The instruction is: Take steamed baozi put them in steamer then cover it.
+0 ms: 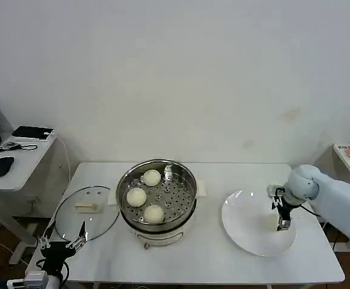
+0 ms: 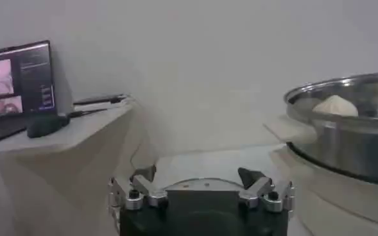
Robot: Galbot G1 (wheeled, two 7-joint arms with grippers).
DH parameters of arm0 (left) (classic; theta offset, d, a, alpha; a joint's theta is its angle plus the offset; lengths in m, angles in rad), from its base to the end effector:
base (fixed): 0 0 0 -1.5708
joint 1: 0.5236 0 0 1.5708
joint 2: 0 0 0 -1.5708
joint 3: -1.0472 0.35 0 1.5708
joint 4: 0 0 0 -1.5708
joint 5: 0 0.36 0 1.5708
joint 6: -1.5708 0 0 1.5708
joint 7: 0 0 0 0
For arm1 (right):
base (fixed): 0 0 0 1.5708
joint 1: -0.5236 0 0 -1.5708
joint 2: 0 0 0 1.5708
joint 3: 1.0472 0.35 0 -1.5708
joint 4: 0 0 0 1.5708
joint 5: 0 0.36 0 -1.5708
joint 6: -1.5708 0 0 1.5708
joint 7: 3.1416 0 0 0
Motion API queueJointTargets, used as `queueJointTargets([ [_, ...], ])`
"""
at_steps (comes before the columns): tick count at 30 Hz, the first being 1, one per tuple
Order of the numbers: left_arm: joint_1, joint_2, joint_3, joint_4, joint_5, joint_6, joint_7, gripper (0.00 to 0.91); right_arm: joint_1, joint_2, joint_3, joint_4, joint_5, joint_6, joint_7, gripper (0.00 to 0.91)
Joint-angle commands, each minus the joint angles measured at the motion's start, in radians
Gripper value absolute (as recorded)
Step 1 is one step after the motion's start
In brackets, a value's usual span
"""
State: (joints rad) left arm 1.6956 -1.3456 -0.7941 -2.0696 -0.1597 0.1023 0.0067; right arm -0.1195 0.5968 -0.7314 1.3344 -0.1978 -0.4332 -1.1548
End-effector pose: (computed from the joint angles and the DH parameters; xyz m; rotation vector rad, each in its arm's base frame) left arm 0.1495 0.1220 -0.3071 0.1700 -2.9156 -0.2474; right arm 0.4807 -0.1723 -0.2244 1.0575 -1.2901 1.2374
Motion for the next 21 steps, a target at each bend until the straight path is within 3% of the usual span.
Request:
queueJointTargets([
  [1, 0.0, 0.0, -0.002, 0.01, 0.0, 0.0, 0.0, 0.907, -0.014, 0.026, 0.006, -0.032, -0.027, 0.005, 0.004, 0.907],
  [21, -0.007, 0.0, -0.001, 0.033, 0.002, -0.002, 0.003, 0.907, -0.036, 0.056, 0.017, -0.078, -0.054, 0.028, 0.017, 0.907],
])
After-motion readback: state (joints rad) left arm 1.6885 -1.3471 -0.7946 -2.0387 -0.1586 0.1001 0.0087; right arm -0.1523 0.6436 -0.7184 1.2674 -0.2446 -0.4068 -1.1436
